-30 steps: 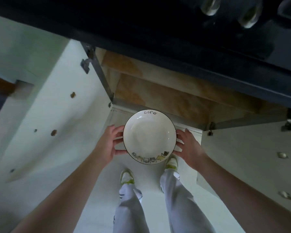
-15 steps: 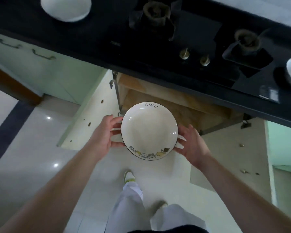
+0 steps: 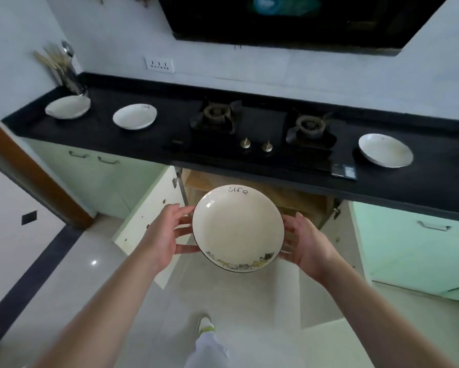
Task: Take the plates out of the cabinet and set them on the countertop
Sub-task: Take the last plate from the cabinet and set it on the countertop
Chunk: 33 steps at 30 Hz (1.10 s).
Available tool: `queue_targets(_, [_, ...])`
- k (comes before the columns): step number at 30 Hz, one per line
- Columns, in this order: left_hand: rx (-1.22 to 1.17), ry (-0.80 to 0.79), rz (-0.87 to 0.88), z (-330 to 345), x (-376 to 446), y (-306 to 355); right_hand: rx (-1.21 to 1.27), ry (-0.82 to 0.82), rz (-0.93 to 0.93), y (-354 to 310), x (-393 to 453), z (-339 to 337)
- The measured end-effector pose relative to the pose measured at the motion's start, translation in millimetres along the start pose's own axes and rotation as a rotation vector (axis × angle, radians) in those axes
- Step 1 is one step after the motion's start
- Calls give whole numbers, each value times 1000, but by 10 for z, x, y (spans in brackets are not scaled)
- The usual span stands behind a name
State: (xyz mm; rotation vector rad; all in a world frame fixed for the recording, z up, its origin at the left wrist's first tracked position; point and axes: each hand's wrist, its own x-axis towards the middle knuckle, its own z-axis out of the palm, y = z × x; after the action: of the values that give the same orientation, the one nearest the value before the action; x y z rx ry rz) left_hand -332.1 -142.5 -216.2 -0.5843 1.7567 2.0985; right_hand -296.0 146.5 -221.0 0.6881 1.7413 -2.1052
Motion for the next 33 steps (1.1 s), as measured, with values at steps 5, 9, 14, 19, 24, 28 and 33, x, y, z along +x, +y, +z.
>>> queue_targets(5, [-7,-48,73,259,-486,281,43,-8,-54,-294,-438,-202])
queue_targets(9, [36,-64,143,376,-841,569,60,20,-101,-526,-710,-173])
queue_targets(14, [59,-111,225,361,-1217,878,105,70,-146,-768,-1098,-14])
queue_targets(19, [38,-217,212,215,-1518,1097,124,102,-175,-889,-1516,95])
queue_targets(24, [52,-303,183,190,-1586,1209,183,132,-210,-788,-1842,79])
queue_targets(28, [58,-377,163,473,-1679,1163,221,212,-262,-665,-2130,-118])
queue_targets(33, [130,-454,179,1075,-1913,923,240,340,-346,-577,-2623,-631])
